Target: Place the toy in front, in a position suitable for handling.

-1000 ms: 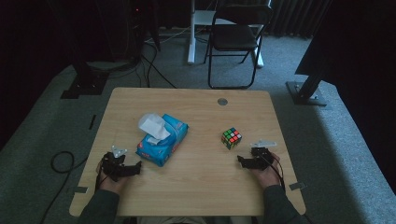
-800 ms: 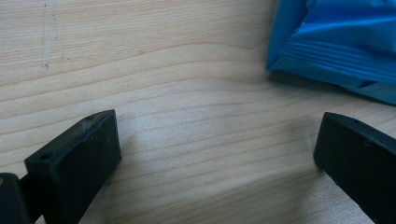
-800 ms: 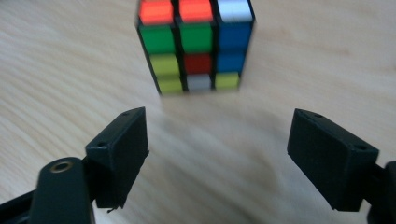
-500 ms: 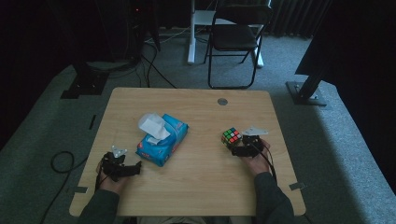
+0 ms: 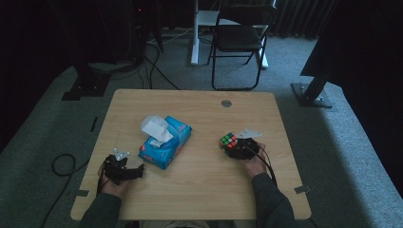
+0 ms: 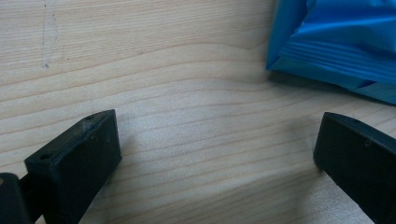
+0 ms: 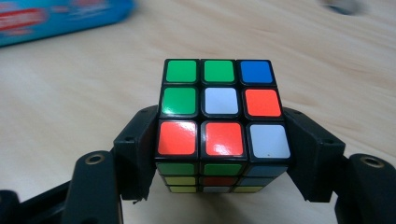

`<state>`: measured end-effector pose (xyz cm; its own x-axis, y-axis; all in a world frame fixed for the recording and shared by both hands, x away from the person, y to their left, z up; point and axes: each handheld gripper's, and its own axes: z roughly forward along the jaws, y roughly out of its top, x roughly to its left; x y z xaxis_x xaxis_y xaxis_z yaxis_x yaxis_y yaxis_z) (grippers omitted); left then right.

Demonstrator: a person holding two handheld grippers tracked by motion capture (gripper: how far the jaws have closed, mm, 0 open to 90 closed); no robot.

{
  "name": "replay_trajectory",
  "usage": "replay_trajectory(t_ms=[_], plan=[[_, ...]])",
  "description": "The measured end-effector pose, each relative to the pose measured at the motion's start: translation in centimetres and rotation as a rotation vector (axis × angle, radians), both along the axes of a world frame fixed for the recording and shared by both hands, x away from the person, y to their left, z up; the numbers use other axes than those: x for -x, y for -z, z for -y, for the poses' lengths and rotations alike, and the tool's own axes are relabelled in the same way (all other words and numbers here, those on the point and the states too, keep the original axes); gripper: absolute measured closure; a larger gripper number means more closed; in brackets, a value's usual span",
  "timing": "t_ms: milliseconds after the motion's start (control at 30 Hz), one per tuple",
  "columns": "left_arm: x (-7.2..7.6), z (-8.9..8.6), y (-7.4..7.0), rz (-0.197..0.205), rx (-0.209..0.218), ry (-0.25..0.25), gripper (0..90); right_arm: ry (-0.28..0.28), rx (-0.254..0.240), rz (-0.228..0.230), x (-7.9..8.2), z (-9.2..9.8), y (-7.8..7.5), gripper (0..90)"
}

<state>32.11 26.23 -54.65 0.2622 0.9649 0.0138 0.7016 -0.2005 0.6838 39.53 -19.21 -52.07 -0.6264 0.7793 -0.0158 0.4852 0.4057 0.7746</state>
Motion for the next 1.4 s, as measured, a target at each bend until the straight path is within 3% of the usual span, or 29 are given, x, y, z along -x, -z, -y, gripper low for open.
replay_trajectory(t_ms=[167, 267, 567, 633, 933, 1400], plan=[[0.0, 0.0, 0.0, 0.0, -0.001, 0.0, 0.7, -0.182, 0.007, 0.012, 2.1, -3.5, -0.1, 34.0], [0.0, 0.0, 0.0, 0.0, -0.001, -0.001, 0.7, -0.252, 0.006, 0.011, 3.0, -4.9, -0.1, 33.9], [0.1, 0.0, 0.0, -0.001, 0.0, -0.001, 0.6, -0.325, -0.022, 0.0, 4.6, -6.3, 0.2, 34.0], [0.1, 0.0, 0.0, 0.0, 0.0, -0.001, 0.7, -0.371, -0.02, 0.004, 5.0, -6.9, 0.2, 33.9], [0.1, 0.0, 0.0, 0.0, 0.0, -0.001, 0.7, -0.407, -0.02, 0.008, 5.5, -7.5, 0.2, 33.9], [0.2, -0.1, 0.0, 0.0, -0.003, -0.006, 0.7, -0.363, -0.029, 0.005, 5.3, -7.3, 0.4, 31.6]])
